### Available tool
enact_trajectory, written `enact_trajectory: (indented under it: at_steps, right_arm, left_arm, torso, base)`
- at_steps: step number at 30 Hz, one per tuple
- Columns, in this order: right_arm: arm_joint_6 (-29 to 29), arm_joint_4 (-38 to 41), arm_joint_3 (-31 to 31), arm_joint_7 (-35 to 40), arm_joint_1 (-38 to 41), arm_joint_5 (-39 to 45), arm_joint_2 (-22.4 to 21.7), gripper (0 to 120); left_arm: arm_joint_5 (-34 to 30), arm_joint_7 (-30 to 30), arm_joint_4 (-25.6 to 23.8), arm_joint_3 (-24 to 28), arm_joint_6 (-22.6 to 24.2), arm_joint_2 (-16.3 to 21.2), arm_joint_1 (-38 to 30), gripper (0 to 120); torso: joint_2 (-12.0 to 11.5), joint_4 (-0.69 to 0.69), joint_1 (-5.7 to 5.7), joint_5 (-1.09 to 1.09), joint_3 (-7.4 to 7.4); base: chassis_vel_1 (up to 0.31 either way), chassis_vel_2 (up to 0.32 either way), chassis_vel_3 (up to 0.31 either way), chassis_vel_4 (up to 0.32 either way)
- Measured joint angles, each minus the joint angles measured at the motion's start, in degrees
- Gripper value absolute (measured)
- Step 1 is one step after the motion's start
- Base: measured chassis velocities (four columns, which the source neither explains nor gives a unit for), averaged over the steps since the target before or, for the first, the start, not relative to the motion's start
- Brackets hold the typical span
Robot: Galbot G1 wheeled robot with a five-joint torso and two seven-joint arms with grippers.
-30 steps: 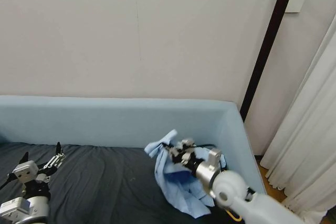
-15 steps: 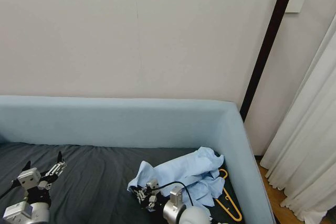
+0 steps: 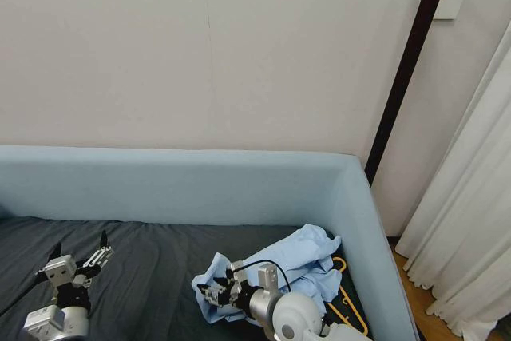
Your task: Pick up the clothes from the sofa and hang them on the clothes hanger.
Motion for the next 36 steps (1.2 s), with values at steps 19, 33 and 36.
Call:
enact_trajectory:
  at_steps: [19, 33, 36]
  right_arm:
    - [2.6, -7.0, 6.5, -12.6, -6.7, -42.1, -13.0, 100]
    - [23.8, -22.4, 9.3, -14.5, -9.5, -79.0, -8.9, 100]
    - [25.1, -24.1, 9.6, -13.5, -8.9, -83.2, -7.9, 100]
  left_arm:
    - [1.3, 1.4, 3.7, 2.1, -2.3, 0.4, -1.0, 100]
    - [1.4, 1.3, 1.7, 2.0, -2.1, 0.5, -0.3, 100]
    - [1.4, 1.3, 1.3, 1.7, -2.1, 0.4, 0.0, 100]
  torso:
    - [0.0, -0.01, 0.01, 0.01, 0.00]
    - [0.0, 0.01, 0.01, 0.00, 0.00]
    - [0.0, 0.00, 0.01, 0.00, 0.00]
  base:
    - [0.000, 0.000, 0.000, 0.000]
    - [0.000, 0.000, 0.000, 0.000]
    - [0.000, 0.000, 0.000, 0.000]
